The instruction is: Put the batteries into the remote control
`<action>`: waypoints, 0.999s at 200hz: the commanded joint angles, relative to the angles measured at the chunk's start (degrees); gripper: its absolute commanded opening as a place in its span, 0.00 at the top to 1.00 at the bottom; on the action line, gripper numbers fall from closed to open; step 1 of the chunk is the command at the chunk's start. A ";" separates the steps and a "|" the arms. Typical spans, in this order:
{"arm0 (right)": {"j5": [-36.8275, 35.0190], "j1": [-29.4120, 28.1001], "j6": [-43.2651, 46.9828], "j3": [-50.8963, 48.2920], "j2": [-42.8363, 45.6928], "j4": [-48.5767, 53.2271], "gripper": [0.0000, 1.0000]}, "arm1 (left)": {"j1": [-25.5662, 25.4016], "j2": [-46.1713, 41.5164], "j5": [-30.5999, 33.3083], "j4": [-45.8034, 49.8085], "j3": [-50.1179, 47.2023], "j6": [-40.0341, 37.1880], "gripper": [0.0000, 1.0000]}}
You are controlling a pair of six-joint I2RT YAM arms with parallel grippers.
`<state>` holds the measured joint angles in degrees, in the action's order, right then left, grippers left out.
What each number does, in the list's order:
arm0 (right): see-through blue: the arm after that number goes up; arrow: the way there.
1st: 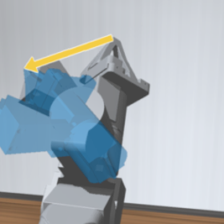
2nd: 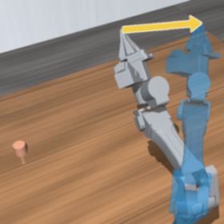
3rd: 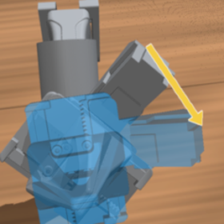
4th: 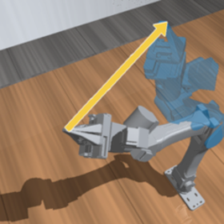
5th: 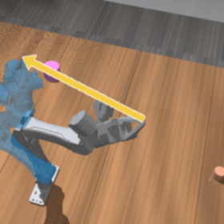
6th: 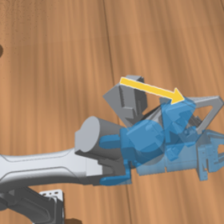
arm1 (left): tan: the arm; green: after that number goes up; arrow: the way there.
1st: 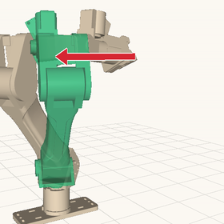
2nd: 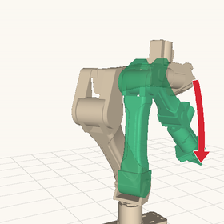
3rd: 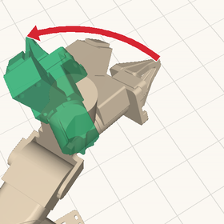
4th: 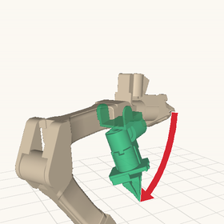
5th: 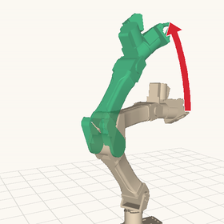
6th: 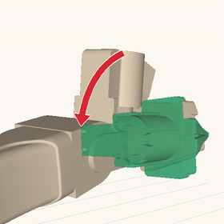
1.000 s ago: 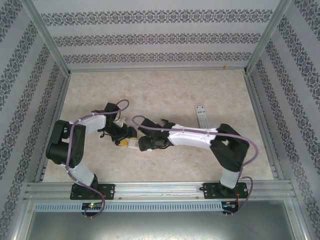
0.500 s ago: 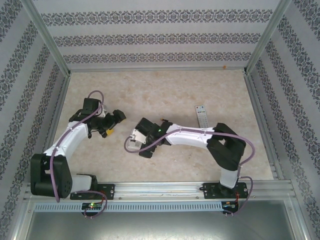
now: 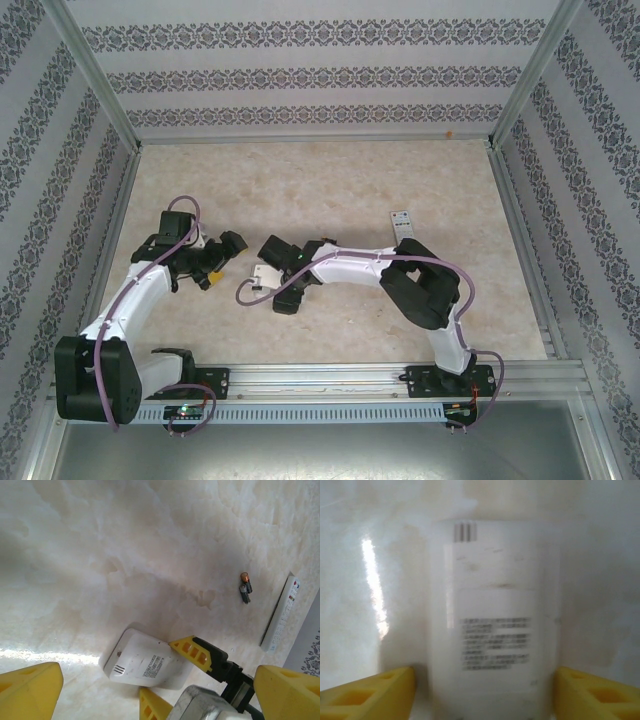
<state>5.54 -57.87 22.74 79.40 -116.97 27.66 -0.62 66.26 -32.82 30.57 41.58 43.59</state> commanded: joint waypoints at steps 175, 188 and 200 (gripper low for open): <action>13.16 4.15 -60.74 -1.38 13.53 -25.32 0.50 | 2.04 1.00 -16.07 -1.57 11.41 10.96 0.57; 14.06 4.08 -62.29 -0.38 12.58 -25.15 0.50 | 1.95 1.23 -16.17 -0.90 11.14 9.94 0.71; 15.11 4.08 -63.14 0.67 11.59 -24.79 0.50 | 1.86 1.55 -16.50 -0.04 11.06 8.63 0.77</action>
<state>17.21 -53.91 -35.22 77.89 -103.35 5.45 1.28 67.26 -46.44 29.54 53.04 54.06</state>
